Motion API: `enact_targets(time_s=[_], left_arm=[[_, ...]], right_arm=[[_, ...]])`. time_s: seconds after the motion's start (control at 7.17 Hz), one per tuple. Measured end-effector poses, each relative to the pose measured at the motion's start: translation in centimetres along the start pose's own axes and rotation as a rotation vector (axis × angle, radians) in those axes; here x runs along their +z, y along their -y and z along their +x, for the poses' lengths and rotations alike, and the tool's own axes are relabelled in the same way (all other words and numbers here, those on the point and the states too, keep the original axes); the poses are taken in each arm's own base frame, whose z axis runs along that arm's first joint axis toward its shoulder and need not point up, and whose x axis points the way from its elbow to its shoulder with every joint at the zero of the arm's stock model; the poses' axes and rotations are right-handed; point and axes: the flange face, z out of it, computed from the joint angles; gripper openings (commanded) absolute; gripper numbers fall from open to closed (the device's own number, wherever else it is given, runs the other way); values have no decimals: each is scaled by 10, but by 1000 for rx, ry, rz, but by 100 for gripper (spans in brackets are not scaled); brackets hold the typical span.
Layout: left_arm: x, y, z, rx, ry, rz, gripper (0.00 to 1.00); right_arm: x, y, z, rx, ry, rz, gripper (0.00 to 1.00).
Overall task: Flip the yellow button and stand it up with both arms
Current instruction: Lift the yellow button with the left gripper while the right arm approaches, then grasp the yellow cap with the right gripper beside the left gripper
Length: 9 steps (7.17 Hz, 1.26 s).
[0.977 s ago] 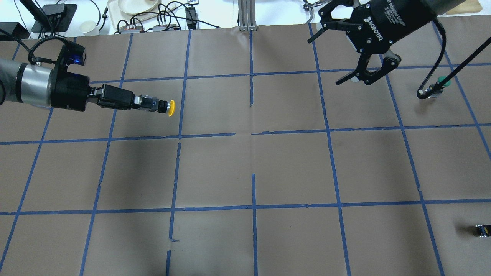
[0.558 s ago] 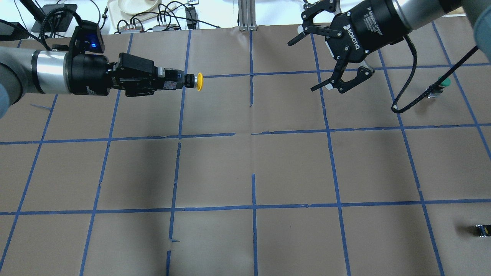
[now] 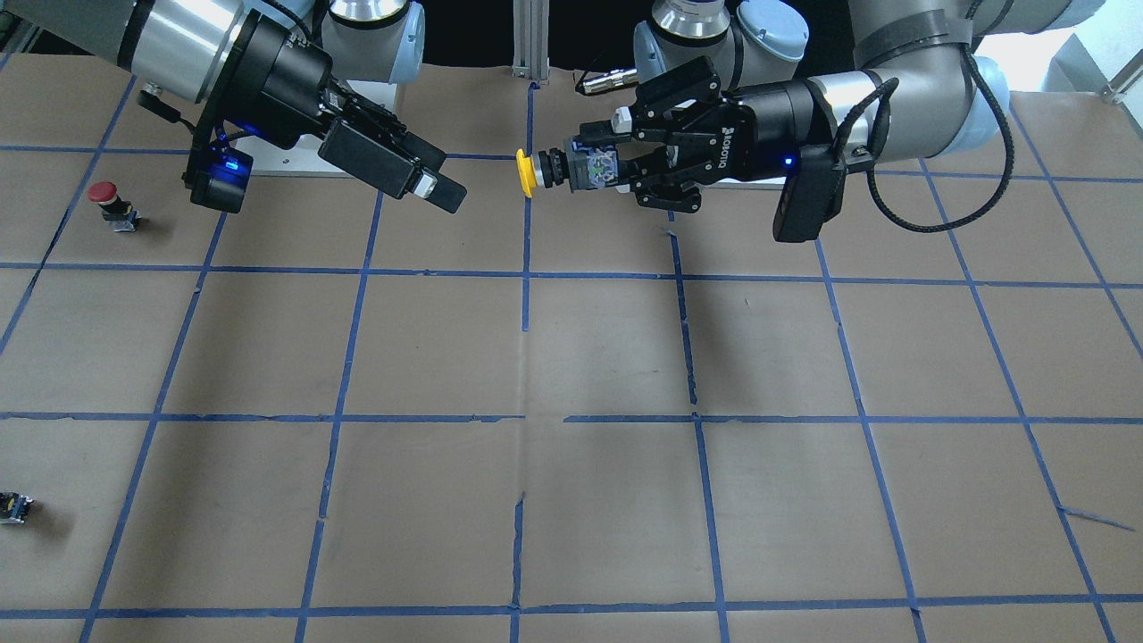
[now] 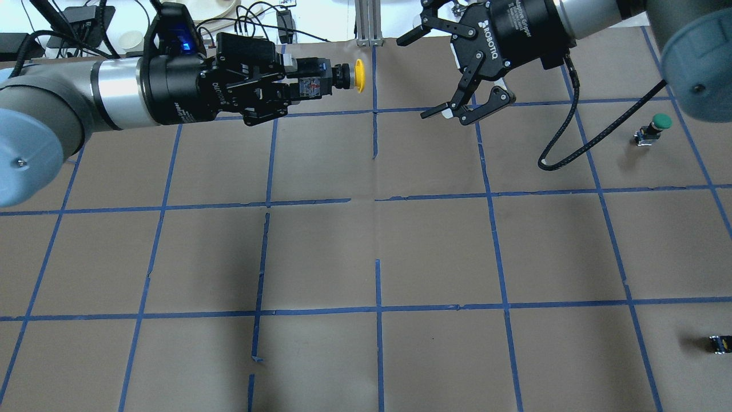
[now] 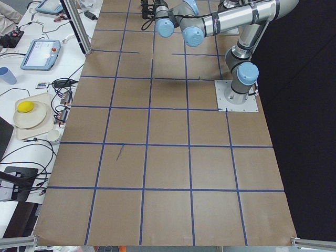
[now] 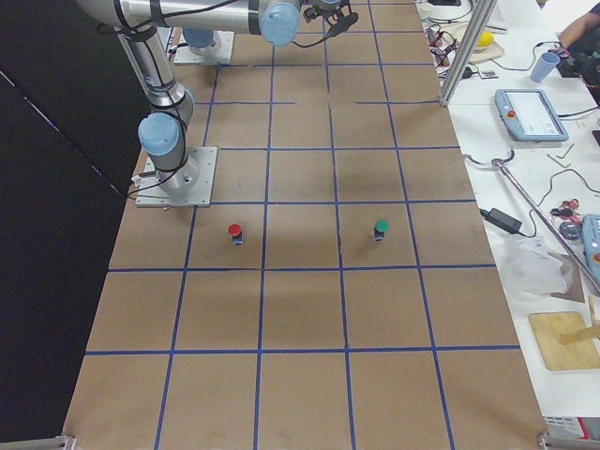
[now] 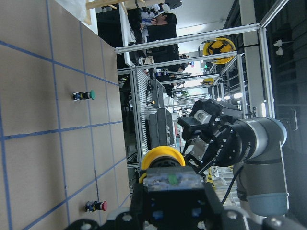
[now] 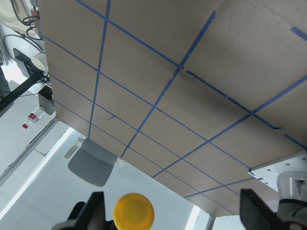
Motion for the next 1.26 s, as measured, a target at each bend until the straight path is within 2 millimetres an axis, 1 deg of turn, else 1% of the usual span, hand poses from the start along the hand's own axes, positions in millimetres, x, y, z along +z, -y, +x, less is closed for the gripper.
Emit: enact_targets(time_s=[0.28, 0.56, 0.7, 0.84, 0.98, 1.26], left_arm=[[8, -3, 5, -14, -28, 0, 7], [10, -3, 5, -15, -45, 6, 7], [10, -3, 5, -14, -46, 6, 7], [10, -3, 4, -14, -47, 6, 7], [10, -3, 3, -15, -46, 6, 7], [10, -3, 2, -15, -46, 5, 7]], right_arm=[[7, -15, -9, 31, 34, -22, 99], [8, -22, -13, 55, 61, -54, 99], [8, -23, -13, 59, 67, -68, 93], [8, -24, -13, 60, 71, -77, 82], [9, -23, -13, 60, 72, -81, 65], [9, -23, -13, 60, 72, -81, 40]])
